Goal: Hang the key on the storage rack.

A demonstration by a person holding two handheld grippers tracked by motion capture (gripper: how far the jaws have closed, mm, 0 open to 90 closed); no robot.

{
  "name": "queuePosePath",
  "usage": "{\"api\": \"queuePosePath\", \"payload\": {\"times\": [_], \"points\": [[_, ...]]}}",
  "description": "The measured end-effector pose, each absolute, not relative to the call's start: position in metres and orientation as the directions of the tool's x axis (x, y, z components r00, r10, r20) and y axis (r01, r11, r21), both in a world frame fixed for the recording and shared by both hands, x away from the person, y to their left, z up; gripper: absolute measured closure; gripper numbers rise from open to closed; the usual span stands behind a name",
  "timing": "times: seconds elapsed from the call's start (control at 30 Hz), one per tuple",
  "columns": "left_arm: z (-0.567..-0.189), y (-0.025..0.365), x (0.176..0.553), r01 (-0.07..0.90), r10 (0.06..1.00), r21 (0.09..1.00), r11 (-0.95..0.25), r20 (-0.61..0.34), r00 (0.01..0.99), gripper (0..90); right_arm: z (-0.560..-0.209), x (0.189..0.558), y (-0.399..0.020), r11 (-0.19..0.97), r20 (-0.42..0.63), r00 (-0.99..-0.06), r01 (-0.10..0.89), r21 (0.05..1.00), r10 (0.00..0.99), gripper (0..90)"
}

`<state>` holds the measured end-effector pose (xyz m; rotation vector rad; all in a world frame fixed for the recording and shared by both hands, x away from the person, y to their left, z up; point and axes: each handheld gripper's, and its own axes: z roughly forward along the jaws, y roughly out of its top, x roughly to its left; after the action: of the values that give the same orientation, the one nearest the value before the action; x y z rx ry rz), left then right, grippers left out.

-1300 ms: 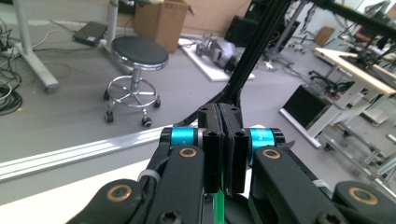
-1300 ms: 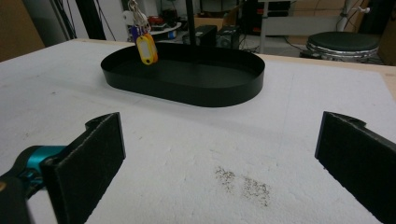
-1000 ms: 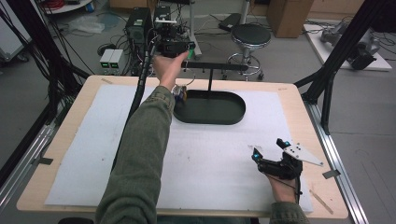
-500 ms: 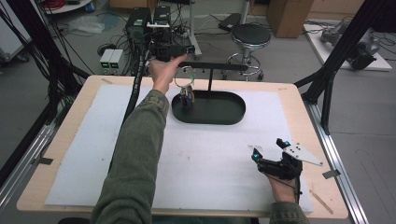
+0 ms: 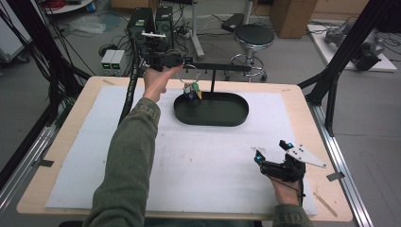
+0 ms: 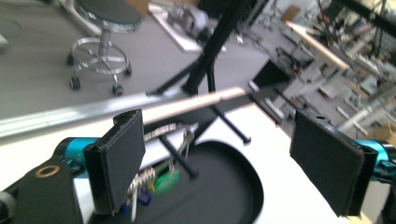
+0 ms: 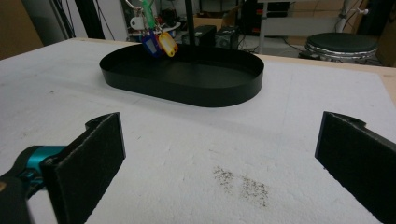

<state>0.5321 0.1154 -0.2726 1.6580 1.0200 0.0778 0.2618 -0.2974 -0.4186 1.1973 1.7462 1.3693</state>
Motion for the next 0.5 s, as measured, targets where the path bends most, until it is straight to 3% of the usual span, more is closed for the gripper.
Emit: {"api": "queuePosePath", "payload": {"times": [0.2,0.33,0.5], "points": [[-0.274,0.125,0.525,0.558,0.651,0.829,-0.017,-0.415,0.636,14.0,-0.419,0.262,-0.297,0.055,0.065,-0.403,0.280,0.958,0.913,0.5],[-0.275,0.131,0.519,0.557,0.681,0.827,-0.076,-0.365,0.635,3.1,-0.419,0.262,-0.297,0.055,0.069,-0.403,0.287,0.956,0.913,0.5],[-0.279,0.141,0.509,0.540,0.693,0.837,-0.090,-0.337,0.637,2.2,-0.419,0.261,-0.297,0.056,0.067,-0.402,0.287,0.956,0.913,0.5]]}}
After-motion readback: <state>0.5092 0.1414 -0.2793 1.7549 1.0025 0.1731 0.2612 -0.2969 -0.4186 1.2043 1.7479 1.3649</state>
